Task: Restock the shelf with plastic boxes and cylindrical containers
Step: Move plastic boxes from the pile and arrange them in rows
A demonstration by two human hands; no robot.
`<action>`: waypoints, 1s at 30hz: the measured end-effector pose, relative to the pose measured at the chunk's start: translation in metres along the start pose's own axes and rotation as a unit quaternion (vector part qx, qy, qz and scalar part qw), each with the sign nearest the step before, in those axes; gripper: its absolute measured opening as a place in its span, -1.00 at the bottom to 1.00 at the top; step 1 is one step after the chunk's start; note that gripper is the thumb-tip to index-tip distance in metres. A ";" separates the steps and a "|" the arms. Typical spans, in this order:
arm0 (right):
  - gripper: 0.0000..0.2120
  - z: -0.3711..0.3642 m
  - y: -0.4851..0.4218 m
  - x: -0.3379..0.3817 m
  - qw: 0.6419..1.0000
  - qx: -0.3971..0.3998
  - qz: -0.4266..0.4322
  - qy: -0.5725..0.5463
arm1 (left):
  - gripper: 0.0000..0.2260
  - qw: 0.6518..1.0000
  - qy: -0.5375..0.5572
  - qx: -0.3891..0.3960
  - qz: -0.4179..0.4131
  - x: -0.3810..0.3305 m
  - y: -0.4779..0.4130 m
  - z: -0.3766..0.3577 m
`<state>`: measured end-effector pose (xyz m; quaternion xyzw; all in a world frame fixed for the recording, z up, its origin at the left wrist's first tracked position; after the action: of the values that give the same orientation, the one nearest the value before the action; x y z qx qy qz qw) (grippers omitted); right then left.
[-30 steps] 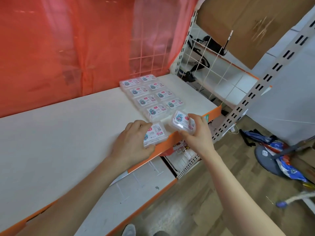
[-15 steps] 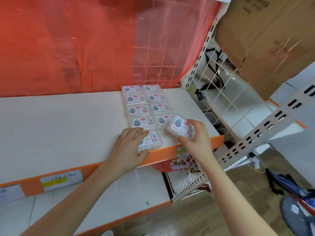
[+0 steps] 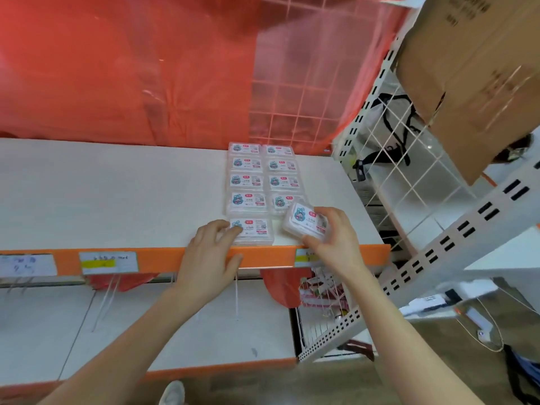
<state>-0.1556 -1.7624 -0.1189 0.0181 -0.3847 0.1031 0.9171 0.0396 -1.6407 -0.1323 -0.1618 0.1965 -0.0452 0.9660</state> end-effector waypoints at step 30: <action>-0.61 -0.008 -0.006 0.005 0.990 0.117 0.025 0.073 | -0.55 0.996 -0.070 0.057 -0.022 -0.009 -0.006 -0.013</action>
<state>-0.1453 -1.7662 -0.1211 0.1082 -0.3021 0.1710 0.9316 0.0262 -1.6488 -0.1386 -0.1130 0.1219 -0.0661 0.9839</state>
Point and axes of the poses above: each hand's wrist, its own y-axis away from the middle knuckle, its own z-axis out of the back of the hand, x = y × z, the point moved 2 cm from there along -y, towards the middle knuckle, and after that the axes turned 15 degrees about -z, right-handed, at the moved point
